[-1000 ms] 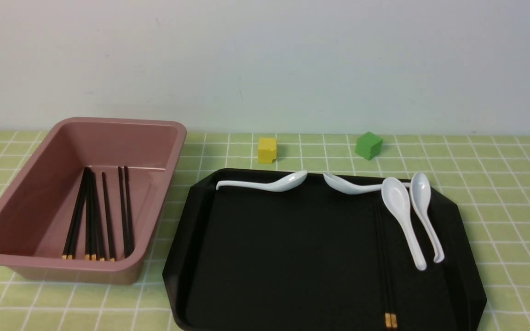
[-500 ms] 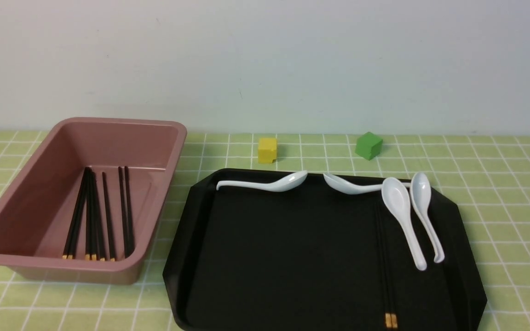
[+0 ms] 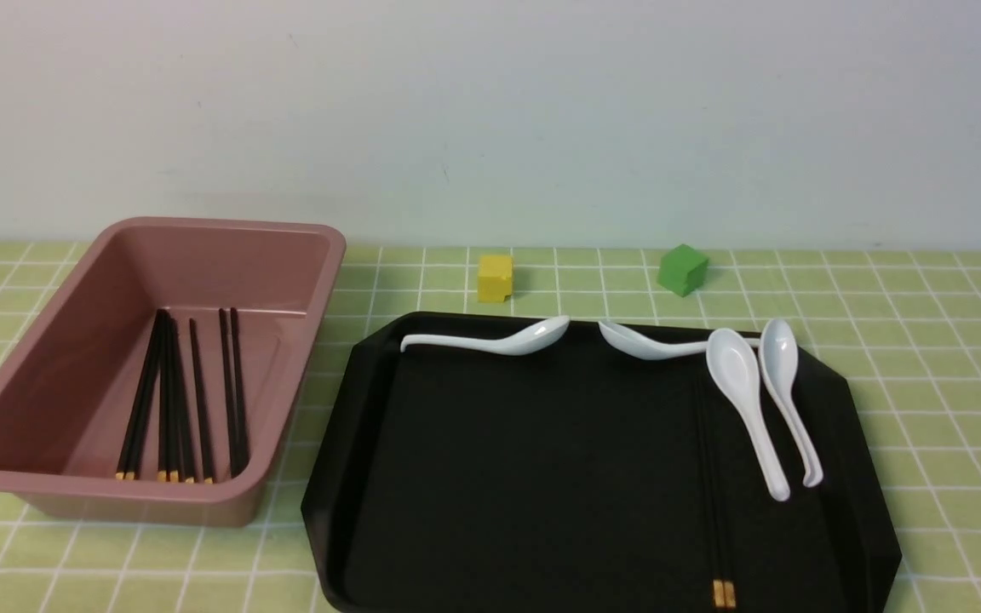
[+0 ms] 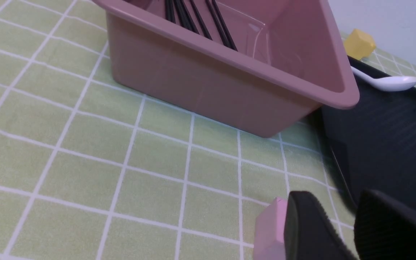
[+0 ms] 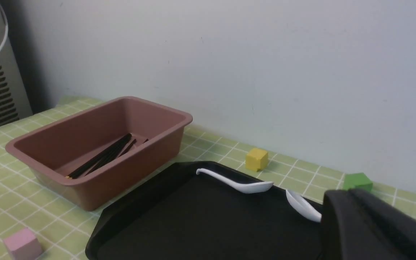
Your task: On green tablecloth take chopsticks from black tray and put them in box.
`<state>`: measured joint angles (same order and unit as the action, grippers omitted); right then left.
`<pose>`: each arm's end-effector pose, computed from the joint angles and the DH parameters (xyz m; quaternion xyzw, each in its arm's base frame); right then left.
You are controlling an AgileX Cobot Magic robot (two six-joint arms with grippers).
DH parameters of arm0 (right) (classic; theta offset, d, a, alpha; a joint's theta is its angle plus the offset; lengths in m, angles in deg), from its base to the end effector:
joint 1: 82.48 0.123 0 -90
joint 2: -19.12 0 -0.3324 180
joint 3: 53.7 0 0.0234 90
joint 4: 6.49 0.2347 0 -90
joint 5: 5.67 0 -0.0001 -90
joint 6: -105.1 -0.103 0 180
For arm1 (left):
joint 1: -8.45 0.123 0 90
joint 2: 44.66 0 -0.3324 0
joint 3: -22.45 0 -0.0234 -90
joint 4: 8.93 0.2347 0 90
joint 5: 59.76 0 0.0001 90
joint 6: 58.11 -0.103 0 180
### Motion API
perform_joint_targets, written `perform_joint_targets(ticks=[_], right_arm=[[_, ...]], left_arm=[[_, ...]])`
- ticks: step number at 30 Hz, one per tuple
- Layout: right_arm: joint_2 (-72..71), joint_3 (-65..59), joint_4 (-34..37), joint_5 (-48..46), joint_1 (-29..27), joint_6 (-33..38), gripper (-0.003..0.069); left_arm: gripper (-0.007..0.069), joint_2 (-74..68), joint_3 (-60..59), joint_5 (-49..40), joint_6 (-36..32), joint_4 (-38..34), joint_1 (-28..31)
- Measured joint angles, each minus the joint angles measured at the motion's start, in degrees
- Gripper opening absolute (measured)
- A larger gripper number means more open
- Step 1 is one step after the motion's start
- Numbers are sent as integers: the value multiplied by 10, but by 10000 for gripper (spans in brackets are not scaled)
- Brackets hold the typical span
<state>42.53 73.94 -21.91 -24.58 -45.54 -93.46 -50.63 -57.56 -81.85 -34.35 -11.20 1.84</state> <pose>0.0206 0.0043 0.3281 -0.1794 0.7092 0.2083 0.6492 -0.0004 -0.0015 0.1654 -0.1310 0.7986 -0.1700 0.5623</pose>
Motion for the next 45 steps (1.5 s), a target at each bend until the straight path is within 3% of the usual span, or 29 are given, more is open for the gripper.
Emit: perform_joint_targets(ticks=[5, 10, 18, 24, 45], right_arm=[[-7, -60, 46, 0, -7, 42, 33], [-27, -120, 83, -1, -68, 77, 38], [-122, -236, 92, -1, -274, 89, 48], [-171, -272, 92, -2, -347, 89, 57], [-173, -271, 94, -18, -360, 89, 83]], left_arm=[[221, 0, 0, 0, 0, 0, 0], [221, 0, 0, 0, 0, 0, 0], [223, 0, 0, 0, 0, 0, 0], [225, 0, 0, 0, 0, 0, 0], [237, 0, 0, 0, 0, 0, 0]])
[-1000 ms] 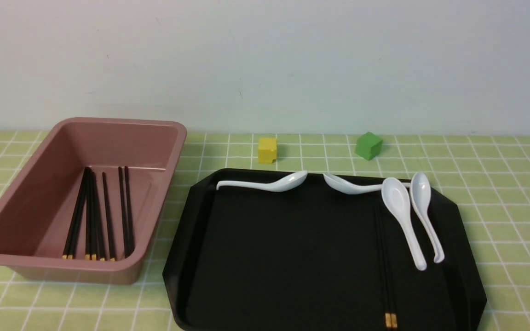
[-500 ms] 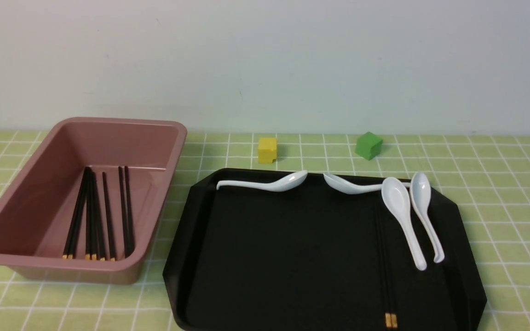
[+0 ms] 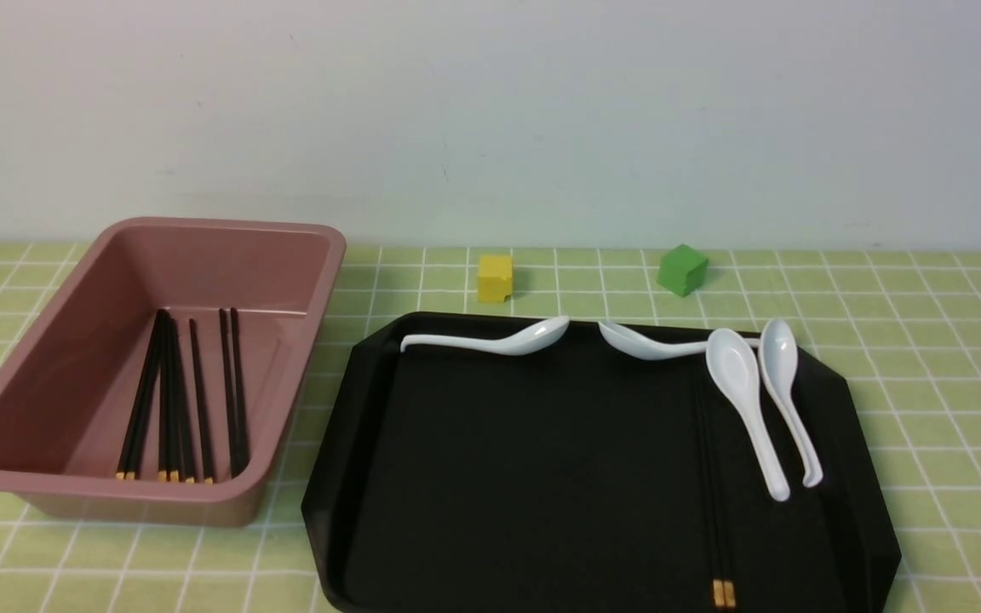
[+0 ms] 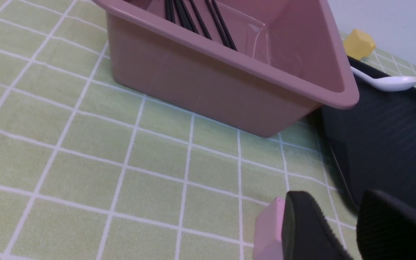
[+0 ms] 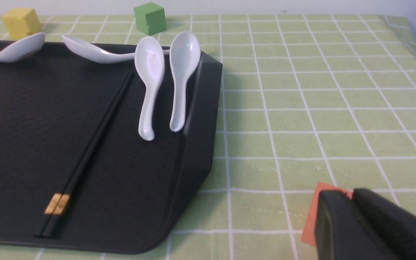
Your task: On green tablecloth take chopsticks from black tray and put them in box.
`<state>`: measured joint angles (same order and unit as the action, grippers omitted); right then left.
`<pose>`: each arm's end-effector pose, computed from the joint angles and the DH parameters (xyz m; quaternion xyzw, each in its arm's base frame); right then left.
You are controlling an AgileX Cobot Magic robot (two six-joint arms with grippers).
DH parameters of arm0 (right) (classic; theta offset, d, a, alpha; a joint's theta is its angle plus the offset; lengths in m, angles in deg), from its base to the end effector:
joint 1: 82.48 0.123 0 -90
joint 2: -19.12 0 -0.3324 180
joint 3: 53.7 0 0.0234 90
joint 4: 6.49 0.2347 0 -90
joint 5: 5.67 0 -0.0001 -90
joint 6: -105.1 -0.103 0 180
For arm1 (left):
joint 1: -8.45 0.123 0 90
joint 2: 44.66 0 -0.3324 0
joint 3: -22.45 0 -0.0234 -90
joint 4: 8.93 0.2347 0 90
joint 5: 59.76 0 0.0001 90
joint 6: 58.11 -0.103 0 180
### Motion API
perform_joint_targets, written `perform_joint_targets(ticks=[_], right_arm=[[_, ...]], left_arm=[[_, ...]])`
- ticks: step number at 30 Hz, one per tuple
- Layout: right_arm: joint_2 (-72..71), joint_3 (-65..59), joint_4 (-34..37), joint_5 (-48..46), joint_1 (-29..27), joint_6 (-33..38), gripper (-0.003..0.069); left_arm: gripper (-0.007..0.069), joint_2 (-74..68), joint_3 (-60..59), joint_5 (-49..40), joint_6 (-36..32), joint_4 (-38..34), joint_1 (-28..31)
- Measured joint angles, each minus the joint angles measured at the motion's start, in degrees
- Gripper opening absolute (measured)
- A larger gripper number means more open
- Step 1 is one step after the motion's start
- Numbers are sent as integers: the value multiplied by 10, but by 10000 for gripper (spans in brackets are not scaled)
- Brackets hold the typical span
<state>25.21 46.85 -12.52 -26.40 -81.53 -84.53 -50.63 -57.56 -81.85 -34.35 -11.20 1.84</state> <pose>0.0005 -0.0038 0.1711 0.0324 0.7988 0.0110 0.6006 -0.0004 -0.0015 0.1654 -0.1310 0.7986 -0.1700 0.5623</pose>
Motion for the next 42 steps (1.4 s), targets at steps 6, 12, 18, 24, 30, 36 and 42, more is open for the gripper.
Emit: perform_joint_targets(ticks=[6, 12, 18, 24, 30, 36, 42], right_arm=[[0, 0, 0, 0, 0, 0, 92], [0, 0, 0, 0, 0, 0, 99], [0, 0, 0, 0, 0, 0, 107], [0, 0, 0, 0, 0, 0, 114], [0, 0, 0, 0, 0, 0, 125], [0, 0, 0, 0, 0, 0, 129], [0, 0, 0, 0, 0, 0, 139]], left_arm=[[237, 0, 0, 0, 0, 0, 0], [237, 0, 0, 0, 0, 0, 0], [237, 0, 0, 0, 0, 0, 0], [237, 0, 0, 0, 0, 0, 0], [237, 0, 0, 0, 0, 0, 0], [237, 0, 0, 0, 0, 0, 0], [237, 0, 0, 0, 0, 0, 0]])
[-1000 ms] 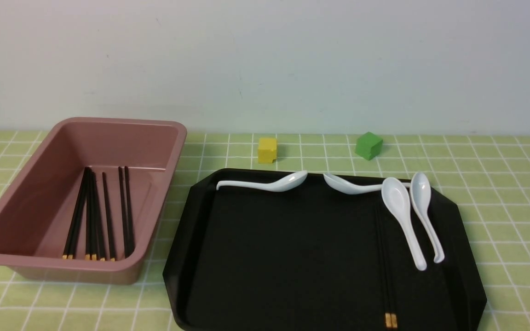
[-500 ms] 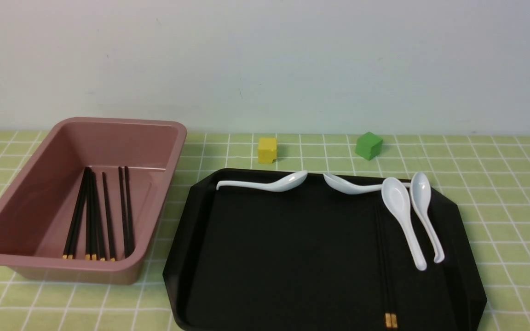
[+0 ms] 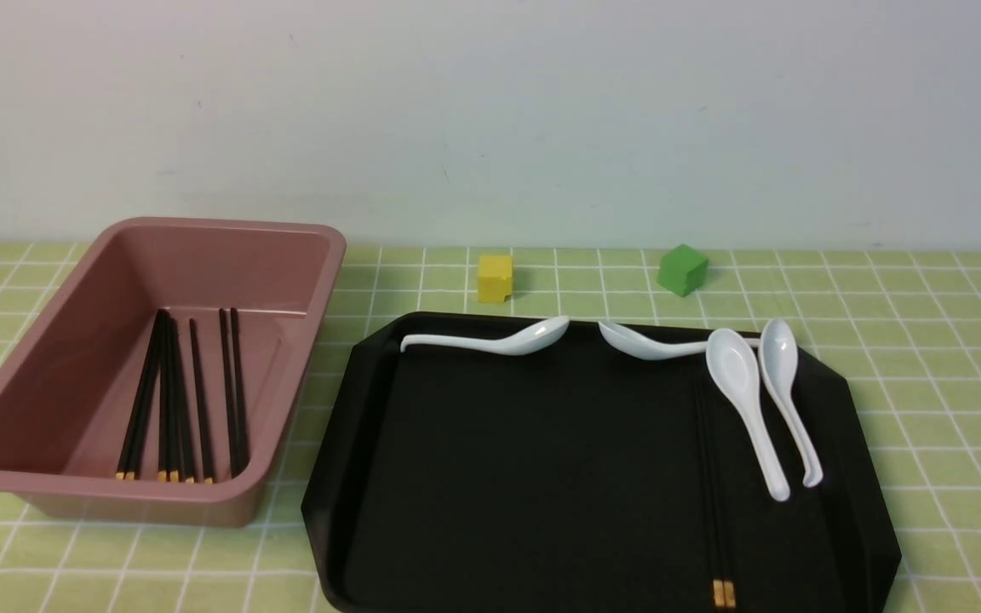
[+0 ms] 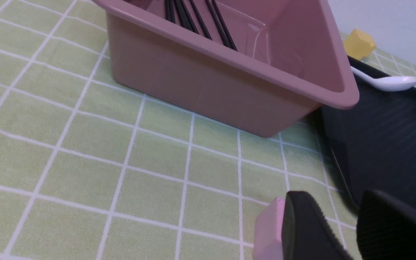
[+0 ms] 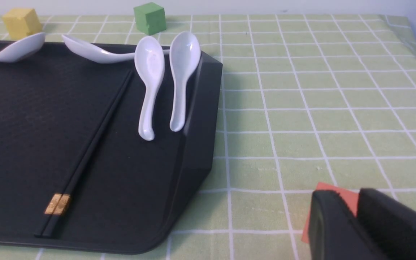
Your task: On green tablecloth take chopsticks from black tray and put them in box.
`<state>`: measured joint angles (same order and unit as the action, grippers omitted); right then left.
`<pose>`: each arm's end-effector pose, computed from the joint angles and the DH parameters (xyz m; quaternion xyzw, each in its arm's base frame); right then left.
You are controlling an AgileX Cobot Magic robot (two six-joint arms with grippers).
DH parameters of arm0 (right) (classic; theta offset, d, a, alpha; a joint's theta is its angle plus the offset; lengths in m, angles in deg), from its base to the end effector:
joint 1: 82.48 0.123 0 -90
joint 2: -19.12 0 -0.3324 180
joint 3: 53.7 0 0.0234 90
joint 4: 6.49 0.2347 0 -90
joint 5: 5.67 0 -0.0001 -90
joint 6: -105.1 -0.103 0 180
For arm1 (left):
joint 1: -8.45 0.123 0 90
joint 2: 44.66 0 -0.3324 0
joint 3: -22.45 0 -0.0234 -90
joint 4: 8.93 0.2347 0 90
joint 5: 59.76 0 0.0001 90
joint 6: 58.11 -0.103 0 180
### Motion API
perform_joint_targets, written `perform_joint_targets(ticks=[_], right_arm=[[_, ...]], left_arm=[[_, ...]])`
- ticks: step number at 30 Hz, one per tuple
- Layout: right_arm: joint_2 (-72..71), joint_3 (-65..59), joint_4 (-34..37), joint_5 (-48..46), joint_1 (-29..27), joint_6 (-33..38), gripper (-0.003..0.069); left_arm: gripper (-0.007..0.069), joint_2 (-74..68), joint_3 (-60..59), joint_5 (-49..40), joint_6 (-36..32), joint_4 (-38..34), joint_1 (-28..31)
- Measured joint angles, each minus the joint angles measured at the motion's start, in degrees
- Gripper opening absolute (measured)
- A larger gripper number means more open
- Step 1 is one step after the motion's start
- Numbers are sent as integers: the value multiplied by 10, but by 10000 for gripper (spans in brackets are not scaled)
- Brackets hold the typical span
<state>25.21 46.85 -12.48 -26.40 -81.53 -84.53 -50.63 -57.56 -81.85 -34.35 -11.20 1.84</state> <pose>0.0005 -0.0038 0.1711 0.0325 0.7988 0.0113 0.6006 -0.0004 -0.0015 0.1654 -0.1310 0.7986 -0.1700 0.5623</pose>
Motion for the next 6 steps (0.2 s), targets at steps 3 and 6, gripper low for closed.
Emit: perform_joint_targets(ticks=[3, 6], right_arm=[[0, 0, 0, 0, 0, 0, 143], [0, 0, 0, 0, 0, 0, 146]], left_arm=[[237, 0, 0, 0, 0, 0, 0], [237, 0, 0, 0, 0, 0, 0]])
